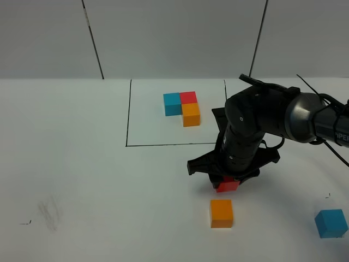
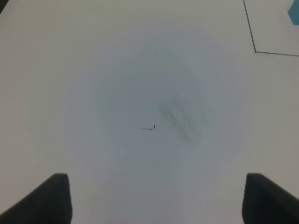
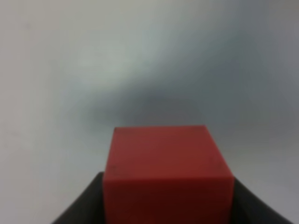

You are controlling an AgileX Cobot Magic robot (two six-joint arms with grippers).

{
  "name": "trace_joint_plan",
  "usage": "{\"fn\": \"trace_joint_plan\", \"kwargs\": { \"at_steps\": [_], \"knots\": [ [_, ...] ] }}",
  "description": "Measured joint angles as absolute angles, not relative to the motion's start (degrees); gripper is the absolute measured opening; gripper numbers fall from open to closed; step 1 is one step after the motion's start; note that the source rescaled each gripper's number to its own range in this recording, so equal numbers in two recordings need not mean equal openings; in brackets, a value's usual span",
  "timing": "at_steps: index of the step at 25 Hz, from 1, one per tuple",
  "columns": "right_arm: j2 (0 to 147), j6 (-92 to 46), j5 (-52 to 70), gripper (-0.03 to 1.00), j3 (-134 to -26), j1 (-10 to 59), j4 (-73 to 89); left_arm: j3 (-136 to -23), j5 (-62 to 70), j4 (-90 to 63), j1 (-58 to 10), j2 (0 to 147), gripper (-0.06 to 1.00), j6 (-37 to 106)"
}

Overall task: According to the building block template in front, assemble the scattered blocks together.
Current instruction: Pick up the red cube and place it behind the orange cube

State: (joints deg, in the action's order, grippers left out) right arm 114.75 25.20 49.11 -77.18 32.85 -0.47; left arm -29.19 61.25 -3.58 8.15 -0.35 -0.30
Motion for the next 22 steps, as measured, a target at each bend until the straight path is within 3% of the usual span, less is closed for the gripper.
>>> {"fn": "trace_joint_plan", "kwargs": {
  "at_steps": [22],
  "knots": [
    [114.76,25.46,44.68,0.00,-75.68,32.97,0.92,-29.19,61.25,-3.58,8.15,-0.35,0.65,-0.30]
  ]
}}
